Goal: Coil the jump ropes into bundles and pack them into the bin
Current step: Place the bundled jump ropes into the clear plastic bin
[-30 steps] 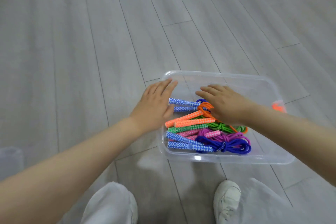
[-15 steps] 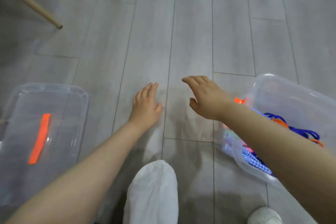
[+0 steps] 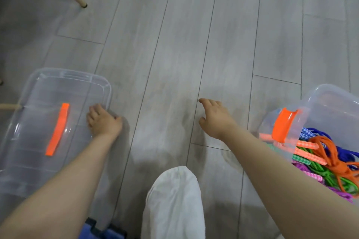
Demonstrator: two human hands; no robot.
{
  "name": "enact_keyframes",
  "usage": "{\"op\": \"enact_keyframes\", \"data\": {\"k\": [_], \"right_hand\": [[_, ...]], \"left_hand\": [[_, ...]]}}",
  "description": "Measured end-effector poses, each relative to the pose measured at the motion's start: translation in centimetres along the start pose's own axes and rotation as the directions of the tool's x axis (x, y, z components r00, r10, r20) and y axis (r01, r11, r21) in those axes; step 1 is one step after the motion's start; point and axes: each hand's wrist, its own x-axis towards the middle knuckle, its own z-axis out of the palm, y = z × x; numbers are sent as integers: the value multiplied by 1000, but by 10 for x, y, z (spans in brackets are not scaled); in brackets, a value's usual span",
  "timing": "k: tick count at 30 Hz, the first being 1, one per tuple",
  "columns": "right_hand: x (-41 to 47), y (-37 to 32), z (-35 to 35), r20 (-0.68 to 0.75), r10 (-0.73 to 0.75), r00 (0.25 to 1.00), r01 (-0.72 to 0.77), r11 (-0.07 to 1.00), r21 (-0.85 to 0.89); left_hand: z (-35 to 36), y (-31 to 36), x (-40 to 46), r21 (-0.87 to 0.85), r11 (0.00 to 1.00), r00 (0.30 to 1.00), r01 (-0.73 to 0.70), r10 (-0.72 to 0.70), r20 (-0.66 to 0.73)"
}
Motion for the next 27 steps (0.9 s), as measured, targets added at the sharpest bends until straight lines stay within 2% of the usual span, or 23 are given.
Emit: {"op": "enact_keyframes", "data": {"k": [4, 8, 11, 15, 21, 23, 27], "right_hand": [[-4, 3, 8, 28, 23, 999, -22, 1000, -9], [-12, 11, 16, 72, 51, 996, -50, 999, -16], [-18, 18, 21, 99, 81, 992, -80, 997, -8], [-23, 24, 27, 114, 110, 987, -113, 993, 26], [-31, 26, 39, 22, 35, 999, -33, 997, -72], [-33, 25, 42, 16, 13, 1000, -11, 993, -115], [-38, 27, 46, -40, 29, 999, -36, 981, -191]], "left_hand": [[7, -7, -6, 69, 986, 988, -151, 152, -9], [23, -3, -20, 144, 918, 928, -370, 372, 13], [32, 9, -36, 109, 818, 823, -565, 567, 15], [41, 33, -56, 16, 723, 723, -691, 690, 32], [50, 58, -84, -1, 469, 468, -883, 880, 81], [51, 64, -91, -3, 431, 428, -902, 897, 114], [49, 71, -99, -10, 399, 395, -917, 910, 123]]}}
